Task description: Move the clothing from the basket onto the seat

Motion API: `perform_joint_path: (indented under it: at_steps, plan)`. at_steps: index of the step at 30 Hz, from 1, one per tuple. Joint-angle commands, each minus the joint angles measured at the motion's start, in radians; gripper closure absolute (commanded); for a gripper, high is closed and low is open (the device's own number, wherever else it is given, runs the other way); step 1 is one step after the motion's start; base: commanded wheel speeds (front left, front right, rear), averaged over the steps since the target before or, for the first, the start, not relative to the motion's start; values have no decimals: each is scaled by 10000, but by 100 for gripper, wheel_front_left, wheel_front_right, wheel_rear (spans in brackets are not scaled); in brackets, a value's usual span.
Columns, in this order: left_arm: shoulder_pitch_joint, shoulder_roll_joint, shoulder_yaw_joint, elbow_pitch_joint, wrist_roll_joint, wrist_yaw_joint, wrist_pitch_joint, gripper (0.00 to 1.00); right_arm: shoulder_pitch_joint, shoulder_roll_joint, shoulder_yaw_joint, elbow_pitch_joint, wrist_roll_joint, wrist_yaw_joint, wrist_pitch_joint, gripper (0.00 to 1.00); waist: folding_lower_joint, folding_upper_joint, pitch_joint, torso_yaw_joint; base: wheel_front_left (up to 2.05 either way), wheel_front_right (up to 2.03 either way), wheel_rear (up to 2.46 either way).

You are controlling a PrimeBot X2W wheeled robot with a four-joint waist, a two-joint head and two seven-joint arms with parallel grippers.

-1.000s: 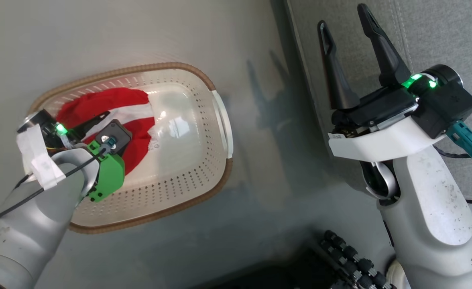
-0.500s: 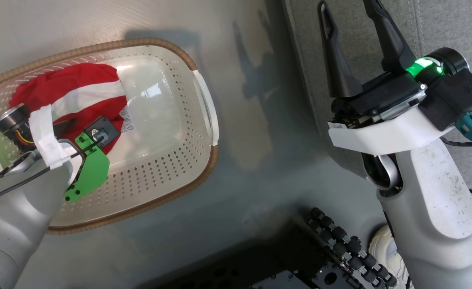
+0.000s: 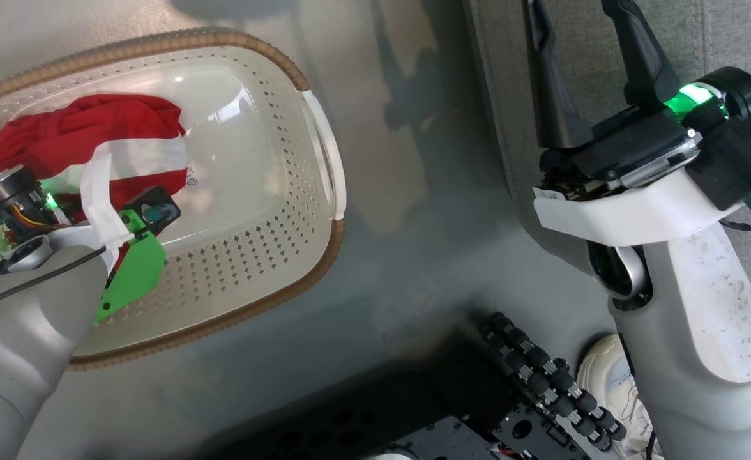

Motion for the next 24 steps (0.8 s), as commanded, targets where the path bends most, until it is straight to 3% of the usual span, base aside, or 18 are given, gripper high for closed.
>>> perform_joint_path:
  at_steps: [1, 2, 3, 4, 5, 10, 24]
  plan:
    - [-194, 131, 0, 12, 74, -25, 83, 0, 30, -14, -50, -72, -57, -7, -20, 0, -1, 0, 130, 24, 0, 0, 0]
    - [-189, 120, 1, 11, 152, -25, 166, 0, 39, -14, -62, -80, -63, -7, -20, 0, -1, 0, 156, 31, 0, 0, 0]
    - [-180, 98, -2, 21, 186, -25, 257, 38, 50, -14, -74, -90, -81, -7, -20, 0, -1, 0, 182, 43, 0, 0, 0]
    - [-209, 79, 0, 11, 197, -25, 276, 60, 50, -14, -87, -95, -92, -7, -20, 0, -1, 0, 204, 54, 0, 0, 0]
    - [-280, 70, 0, -22, 245, -25, 220, 100, 36, -14, -95, -99, -101, -7, -20, 0, -1, 0, 228, 66, 0, 0, 0]
    - [-358, -71, 3, -35, 280, -22, 166, 100, -63, -15, -114, -30, -90, -7, -20, 0, -1, 0, 174, 100, 0, 0, 0]
    - [-133, -881, 2, -400, -416, -22, -1502, 100, 126, -17, -333, 296, -207, -7, -21, 0, -1, 0, -1131, 540, 0, 0, 0]
